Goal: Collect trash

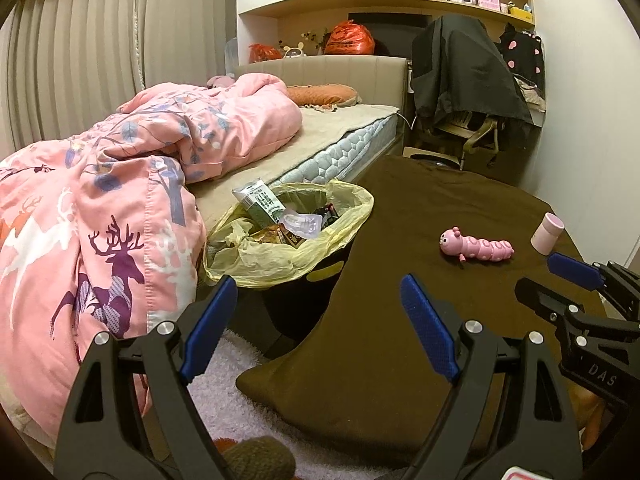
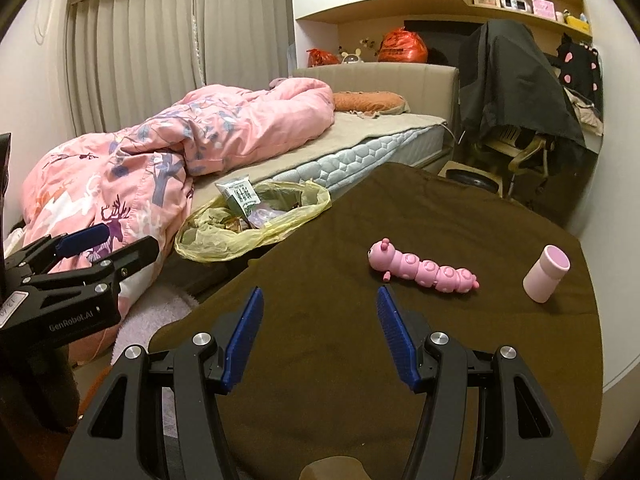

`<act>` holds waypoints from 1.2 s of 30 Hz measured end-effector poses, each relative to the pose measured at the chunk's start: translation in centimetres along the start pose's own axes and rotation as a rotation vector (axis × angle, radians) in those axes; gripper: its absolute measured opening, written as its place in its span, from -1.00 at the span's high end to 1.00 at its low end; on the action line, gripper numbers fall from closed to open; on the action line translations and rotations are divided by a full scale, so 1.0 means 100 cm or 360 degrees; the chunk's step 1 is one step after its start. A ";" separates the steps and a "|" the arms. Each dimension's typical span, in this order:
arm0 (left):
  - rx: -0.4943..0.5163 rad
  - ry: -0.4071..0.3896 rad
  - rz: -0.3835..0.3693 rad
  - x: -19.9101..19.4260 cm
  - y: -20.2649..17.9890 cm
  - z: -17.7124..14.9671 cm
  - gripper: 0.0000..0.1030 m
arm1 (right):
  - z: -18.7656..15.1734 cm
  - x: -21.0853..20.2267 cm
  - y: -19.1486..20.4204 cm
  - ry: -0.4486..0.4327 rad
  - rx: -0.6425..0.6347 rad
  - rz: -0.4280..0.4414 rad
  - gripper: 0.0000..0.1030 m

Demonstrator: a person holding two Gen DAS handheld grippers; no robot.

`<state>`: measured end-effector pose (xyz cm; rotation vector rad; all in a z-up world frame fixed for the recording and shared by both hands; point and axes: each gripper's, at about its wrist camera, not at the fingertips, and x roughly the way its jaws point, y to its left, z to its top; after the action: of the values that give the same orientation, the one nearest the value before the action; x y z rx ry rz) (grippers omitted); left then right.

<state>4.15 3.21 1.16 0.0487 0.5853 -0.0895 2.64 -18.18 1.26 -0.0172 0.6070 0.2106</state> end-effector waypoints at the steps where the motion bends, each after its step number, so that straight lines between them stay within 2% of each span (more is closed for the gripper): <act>1: 0.0003 -0.0002 -0.0003 -0.001 -0.001 0.000 -0.55 | 0.000 -0.001 -0.001 -0.0004 -0.0001 -0.0002 -0.07; 36: 0.0032 0.0002 -0.0051 -0.005 -0.010 -0.002 -0.55 | -0.005 -0.011 -0.007 -0.0008 0.0029 -0.0021 -0.07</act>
<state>3.51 2.23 1.24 0.0588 0.5868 -0.1266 1.62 -19.13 1.49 -0.0034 0.6036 0.1922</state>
